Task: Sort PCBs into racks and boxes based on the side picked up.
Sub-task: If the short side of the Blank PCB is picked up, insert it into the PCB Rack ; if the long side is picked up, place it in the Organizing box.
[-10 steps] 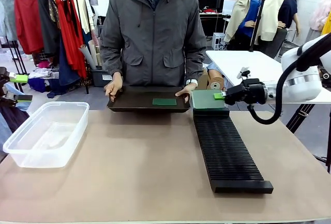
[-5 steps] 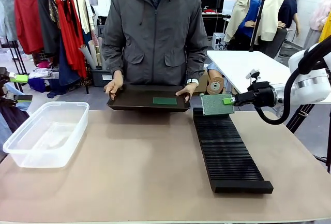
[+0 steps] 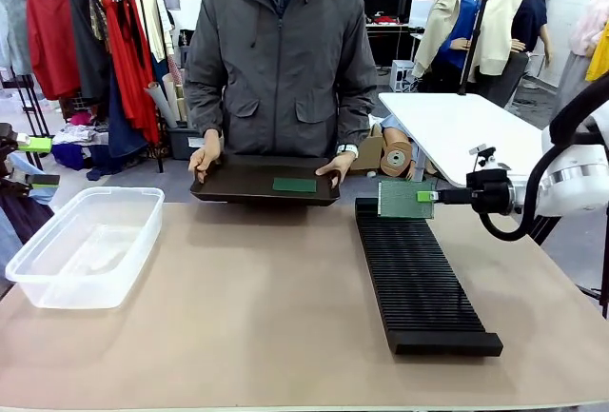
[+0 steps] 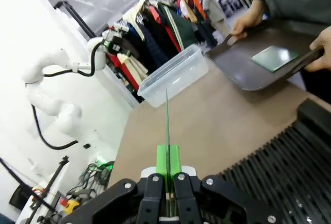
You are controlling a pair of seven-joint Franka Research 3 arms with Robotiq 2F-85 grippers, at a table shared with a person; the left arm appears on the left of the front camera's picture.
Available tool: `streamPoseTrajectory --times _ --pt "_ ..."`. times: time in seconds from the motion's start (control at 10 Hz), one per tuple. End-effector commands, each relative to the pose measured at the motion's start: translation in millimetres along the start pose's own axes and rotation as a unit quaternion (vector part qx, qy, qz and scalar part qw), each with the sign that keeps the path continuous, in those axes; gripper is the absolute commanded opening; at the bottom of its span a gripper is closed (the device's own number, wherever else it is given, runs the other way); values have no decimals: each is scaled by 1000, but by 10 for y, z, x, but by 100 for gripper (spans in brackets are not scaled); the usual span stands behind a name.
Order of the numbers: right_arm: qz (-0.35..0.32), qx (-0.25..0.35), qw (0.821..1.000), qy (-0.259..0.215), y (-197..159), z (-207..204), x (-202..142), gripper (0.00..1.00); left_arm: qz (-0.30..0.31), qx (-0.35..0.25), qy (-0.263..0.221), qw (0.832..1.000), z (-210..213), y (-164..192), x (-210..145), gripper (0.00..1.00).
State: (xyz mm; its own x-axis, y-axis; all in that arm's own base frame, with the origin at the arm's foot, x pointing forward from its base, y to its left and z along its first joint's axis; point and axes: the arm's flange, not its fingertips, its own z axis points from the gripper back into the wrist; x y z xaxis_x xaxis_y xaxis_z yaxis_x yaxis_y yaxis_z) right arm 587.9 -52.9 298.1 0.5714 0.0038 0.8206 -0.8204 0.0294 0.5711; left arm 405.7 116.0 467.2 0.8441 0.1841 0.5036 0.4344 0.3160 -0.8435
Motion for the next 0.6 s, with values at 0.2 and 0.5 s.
streamPoseTrajectory --times 0.2,0.5 --pt "57 -10 998 -39 -384 -113 -19 0 0 -4 1 1000 9 -20 -10 100" --pt "82 -28 996 -6 -460 -2 64 0 0 -4 1 1000 9 -20 -10 100"
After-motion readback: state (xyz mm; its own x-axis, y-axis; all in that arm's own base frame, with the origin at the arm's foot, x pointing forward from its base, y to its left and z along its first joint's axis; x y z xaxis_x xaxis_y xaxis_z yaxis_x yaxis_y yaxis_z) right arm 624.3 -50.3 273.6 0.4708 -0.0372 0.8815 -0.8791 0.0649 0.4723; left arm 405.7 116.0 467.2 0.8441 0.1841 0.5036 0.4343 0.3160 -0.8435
